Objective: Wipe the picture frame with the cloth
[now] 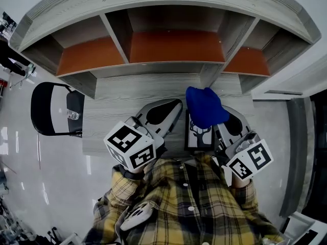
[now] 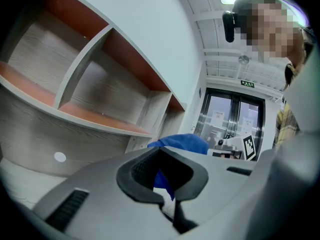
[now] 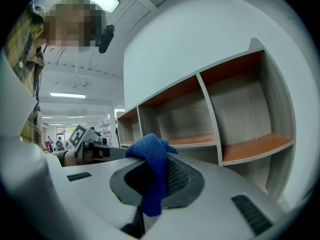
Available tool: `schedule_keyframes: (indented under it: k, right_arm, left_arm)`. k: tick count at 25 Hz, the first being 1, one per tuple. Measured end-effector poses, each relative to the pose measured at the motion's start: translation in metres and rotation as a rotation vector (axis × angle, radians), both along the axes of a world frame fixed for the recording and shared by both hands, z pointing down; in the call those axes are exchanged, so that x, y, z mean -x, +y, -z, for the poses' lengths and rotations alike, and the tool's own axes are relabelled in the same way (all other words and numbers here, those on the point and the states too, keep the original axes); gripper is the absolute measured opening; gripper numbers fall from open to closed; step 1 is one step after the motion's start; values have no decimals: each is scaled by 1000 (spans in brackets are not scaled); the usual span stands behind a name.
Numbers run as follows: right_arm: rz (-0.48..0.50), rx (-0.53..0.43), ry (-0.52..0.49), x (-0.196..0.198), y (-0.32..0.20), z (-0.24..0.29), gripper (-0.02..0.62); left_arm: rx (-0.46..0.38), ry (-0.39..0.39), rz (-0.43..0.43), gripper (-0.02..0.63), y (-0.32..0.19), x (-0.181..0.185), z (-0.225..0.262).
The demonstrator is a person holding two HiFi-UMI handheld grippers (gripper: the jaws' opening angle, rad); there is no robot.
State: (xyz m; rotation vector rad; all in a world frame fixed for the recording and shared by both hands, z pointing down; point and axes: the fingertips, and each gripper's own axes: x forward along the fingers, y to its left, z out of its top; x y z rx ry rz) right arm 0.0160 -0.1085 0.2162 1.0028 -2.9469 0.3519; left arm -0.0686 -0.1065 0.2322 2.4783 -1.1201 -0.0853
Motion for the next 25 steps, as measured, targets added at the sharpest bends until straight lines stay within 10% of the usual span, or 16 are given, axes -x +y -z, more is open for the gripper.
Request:
schedule_keyframes:
  k: [25]
  right_arm:
    - [-27,21,7,-2,-3,-12,34]
  left_arm:
    - [6,-44,-121,5,-25,3,-4]
